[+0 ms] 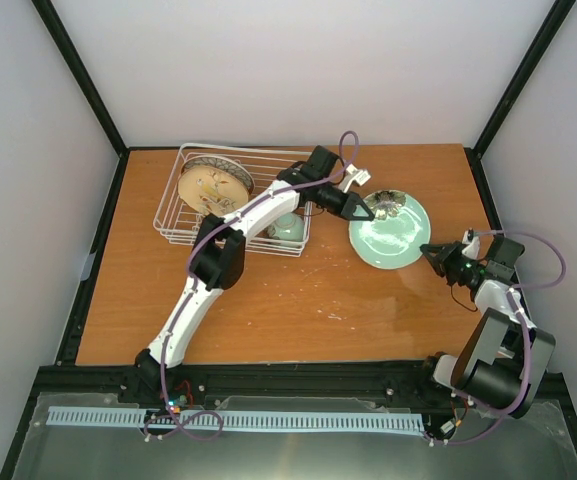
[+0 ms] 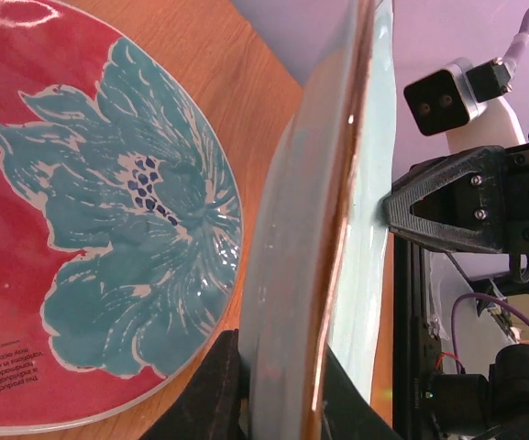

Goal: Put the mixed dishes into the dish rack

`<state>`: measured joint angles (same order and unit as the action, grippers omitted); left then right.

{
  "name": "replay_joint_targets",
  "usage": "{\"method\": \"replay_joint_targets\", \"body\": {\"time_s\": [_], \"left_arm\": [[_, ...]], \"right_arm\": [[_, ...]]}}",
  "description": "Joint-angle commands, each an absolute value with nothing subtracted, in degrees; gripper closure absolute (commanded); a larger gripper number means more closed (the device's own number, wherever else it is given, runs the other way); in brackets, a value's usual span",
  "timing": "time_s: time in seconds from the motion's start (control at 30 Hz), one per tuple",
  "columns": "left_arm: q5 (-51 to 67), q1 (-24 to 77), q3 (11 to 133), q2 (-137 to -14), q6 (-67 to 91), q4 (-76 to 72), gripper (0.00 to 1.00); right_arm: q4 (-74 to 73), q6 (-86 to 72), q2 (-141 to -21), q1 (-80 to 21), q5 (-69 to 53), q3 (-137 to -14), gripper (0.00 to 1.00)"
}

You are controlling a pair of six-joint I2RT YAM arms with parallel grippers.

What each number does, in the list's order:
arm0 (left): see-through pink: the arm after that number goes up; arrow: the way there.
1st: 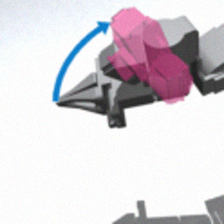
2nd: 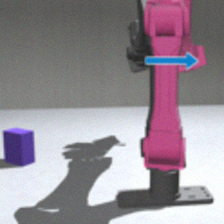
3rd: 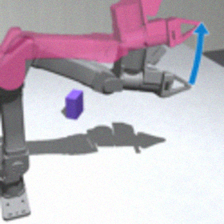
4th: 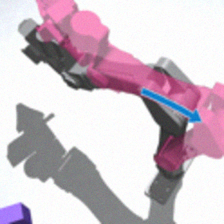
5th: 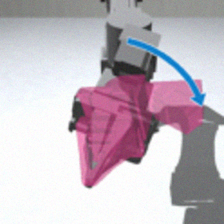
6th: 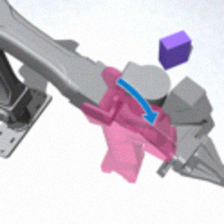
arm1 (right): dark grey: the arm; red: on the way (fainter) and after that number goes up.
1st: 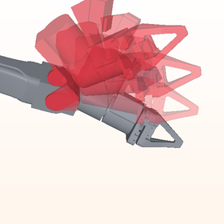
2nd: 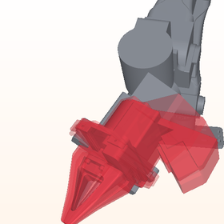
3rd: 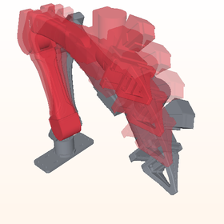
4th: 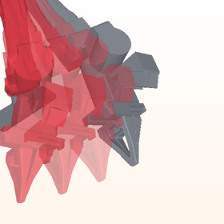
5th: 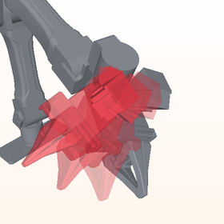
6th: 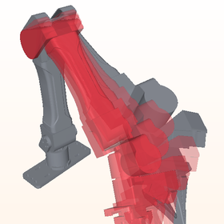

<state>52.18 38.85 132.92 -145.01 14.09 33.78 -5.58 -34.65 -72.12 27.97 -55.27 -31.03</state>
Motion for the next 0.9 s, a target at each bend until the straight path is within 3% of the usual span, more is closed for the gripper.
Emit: {"method": "replay_joint_targets", "body": {"time_s": [0.0,0.33,0.4,0.5,0.87], "left_arm": [[53.21,42.44,133.59,-145.24,10.12,33.92,0.99],[53.62,42.45,133.06,-141.18,10.82,32.67,0.99],[51.03,42.12,132.75,-139.0,8.88,33.82,0.99],[47.6,40.62,130.71,-134.34,6.53,34.25,0.99],[37.03,30.52,114.43,-110.65,-5.24,28.72,0.99]], "right_arm": [[-1.38,-39.87,-70.31,27.33,-63.21,-33.38,0.97],[-3.31,-37.64,-69.6,27.33,-62.25,-35.08,0.97],[-5.64,-35.93,-68.8,27.34,-60.92,-36.08,0.91],[-7.2,-34.38,-66.88,27.33,-59.03,-36.88,0.83],[-8.27,-32.5,-62.03,27.98,-54.97,-37.51,0.8]]}}
